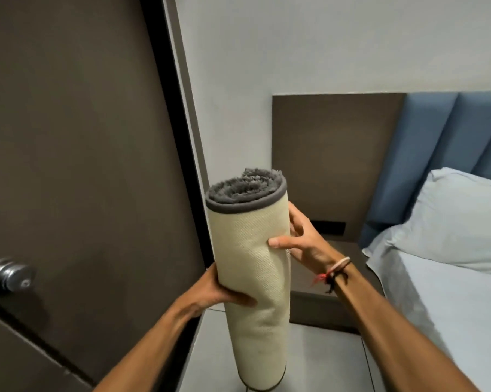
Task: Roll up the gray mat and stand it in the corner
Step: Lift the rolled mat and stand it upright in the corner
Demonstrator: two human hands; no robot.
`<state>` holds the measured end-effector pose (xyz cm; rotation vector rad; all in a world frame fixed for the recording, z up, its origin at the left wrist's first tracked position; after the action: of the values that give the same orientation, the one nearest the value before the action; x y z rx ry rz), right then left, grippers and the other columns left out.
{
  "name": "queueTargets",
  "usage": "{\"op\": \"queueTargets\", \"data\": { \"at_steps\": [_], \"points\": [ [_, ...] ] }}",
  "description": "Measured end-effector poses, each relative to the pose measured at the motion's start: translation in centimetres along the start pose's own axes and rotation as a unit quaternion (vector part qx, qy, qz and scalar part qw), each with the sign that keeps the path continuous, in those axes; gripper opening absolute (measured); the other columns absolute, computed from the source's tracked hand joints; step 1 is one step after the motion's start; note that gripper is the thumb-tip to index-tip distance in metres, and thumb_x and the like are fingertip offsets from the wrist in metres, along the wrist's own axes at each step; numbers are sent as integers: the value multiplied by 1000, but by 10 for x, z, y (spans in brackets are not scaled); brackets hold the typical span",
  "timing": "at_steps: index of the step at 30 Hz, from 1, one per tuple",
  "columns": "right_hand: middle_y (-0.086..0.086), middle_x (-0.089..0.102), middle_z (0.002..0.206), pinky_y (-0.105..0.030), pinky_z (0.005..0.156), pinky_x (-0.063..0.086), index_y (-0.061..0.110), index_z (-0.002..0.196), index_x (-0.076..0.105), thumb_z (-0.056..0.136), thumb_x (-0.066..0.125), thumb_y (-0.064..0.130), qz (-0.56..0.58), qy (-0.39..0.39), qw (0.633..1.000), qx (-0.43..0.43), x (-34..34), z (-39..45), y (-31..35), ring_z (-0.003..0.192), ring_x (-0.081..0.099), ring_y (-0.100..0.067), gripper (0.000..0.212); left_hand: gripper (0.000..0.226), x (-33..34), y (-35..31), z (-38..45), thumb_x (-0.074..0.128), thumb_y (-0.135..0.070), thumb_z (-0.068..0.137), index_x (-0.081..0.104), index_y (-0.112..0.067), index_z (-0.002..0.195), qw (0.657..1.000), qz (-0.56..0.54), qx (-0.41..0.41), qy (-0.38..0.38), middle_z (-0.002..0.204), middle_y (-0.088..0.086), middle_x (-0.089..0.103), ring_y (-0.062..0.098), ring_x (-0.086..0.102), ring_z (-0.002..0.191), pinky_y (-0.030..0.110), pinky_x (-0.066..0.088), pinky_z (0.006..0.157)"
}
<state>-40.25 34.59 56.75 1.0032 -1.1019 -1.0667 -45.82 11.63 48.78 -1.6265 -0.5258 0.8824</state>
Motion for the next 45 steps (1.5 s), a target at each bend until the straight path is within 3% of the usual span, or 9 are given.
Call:
{"op": "queueTargets", "data": {
  "at_steps": [6,11,16,20,26,30,36,40,45],
  "points": [
    [9,68,132,-25,97,57,30,139,48,55,99,32,-162,-9,986,45,-45,101,-25,124,63,-13,98,89,-26,26,100,102,-26,47,61,-26,126,997,8,-42,-64,119,-6,73,7,67,111,26,56,96],
    [3,45,143,-38,107,50,24,155,25,48,100,42,-262,-80,959,67,-78,208,-66,126,53,-14,132,91,-54,80,193,103,-23,42,62,-18,123,979,-67,-94,-171,112,2,76,19,71,104,33,60,87],
    [26,55,117,-12,85,48,33,133,41,41,103,41,-254,-104,958,83,-94,328,-133,112,55,6,112,95,-87,152,295,100,-13,42,58,-14,127,959,-128,-138,-213,115,8,72,27,69,106,48,60,91],
    [25,63,114,-11,84,52,36,131,50,37,103,48,-258,-119,955,91,-117,413,-191,107,59,8,109,103,-113,203,368,100,-16,42,53,-11,133,949,-131,-160,-239,123,10,68,27,66,114,53,55,98],
    [33,64,116,-18,82,57,43,133,49,34,100,57,-221,-99,962,125,-182,520,-353,110,61,5,112,98,-133,345,487,98,-8,52,49,-12,137,932,-115,-187,-288,123,0,59,14,53,116,33,48,96],
    [11,61,136,-35,101,56,26,142,46,43,100,47,-238,-111,959,109,-192,535,-393,125,59,-9,115,92,-138,386,518,95,4,52,52,-4,133,924,-106,-221,-294,124,7,61,25,55,123,37,48,99],
    [6,63,136,-40,102,56,18,142,48,51,101,28,-237,-105,957,128,-238,589,-551,124,60,-8,105,133,-145,521,598,90,-60,36,41,-2,145,923,-101,-264,-261,146,16,51,30,45,138,48,39,115],
    [16,63,131,-24,100,54,26,141,49,52,98,38,-232,-85,957,152,-242,617,-626,121,60,0,102,88,-141,601,626,89,-14,72,37,-20,144,910,-128,-302,-253,135,-16,44,10,39,131,13,37,100],
    [17,60,125,-30,99,57,30,132,44,45,102,31,-230,-101,951,183,-247,631,-688,117,61,-7,105,88,-143,657,638,94,-6,62,49,-22,135,881,-125,-339,-304,136,-3,54,11,48,119,16,44,95]
  ]
}}
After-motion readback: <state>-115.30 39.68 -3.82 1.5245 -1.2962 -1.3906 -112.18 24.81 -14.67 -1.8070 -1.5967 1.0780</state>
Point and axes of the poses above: each hand's wrist, its own z-axis towards the middle knuckle, its own x-axis out of the palm, y = z × x, the point moved 1 cm from there along z, towards the middle knuckle
